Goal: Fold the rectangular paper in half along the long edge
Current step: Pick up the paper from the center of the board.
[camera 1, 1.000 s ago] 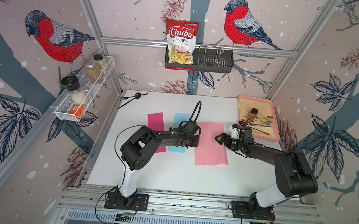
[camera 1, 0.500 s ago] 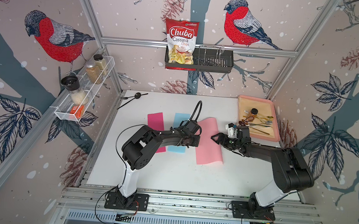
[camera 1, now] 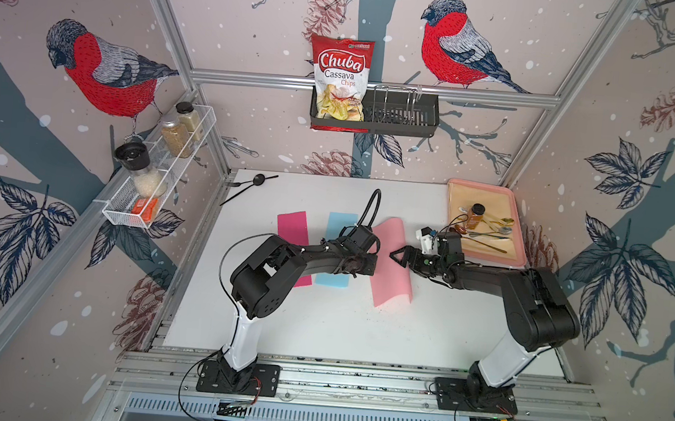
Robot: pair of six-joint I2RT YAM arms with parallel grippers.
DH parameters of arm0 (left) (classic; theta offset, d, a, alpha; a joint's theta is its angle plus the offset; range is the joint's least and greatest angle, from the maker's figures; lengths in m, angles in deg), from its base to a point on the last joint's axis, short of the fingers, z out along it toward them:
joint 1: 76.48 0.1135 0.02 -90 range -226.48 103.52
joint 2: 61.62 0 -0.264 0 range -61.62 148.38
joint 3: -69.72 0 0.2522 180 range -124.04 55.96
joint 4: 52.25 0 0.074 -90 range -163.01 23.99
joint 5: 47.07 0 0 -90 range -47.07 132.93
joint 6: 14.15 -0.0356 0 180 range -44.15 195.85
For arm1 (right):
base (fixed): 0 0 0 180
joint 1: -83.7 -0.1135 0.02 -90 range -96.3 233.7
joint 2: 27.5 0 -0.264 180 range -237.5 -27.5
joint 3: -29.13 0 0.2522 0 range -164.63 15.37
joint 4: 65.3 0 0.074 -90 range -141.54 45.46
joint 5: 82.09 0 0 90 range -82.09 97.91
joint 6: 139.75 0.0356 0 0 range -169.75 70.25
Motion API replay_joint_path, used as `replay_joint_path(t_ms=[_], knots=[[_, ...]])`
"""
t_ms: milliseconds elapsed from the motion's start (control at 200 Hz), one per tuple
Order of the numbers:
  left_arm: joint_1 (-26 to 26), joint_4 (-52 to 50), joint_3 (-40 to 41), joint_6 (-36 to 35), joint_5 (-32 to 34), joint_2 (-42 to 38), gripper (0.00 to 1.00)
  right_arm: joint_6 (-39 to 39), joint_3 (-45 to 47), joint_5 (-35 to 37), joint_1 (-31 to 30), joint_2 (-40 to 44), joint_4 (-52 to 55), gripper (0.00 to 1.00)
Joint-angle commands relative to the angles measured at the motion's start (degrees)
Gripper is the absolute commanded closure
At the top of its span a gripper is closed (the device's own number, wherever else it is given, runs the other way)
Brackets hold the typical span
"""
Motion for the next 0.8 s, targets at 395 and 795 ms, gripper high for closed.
replay_joint_path(t_ms=[395,795], knots=[[-0.30,-1.91,-2.65,-0.87,-1.24,1.78,1.00,-0.65,-1.46,3.63,-3.74,-2.88,6.25,0.14],[-0.32,-1.68,-3.09,-0.85,-1.51,2.40,1.00,-1.01,-0.16,2.53,-4.22,-3.88,5.37,0.32]])
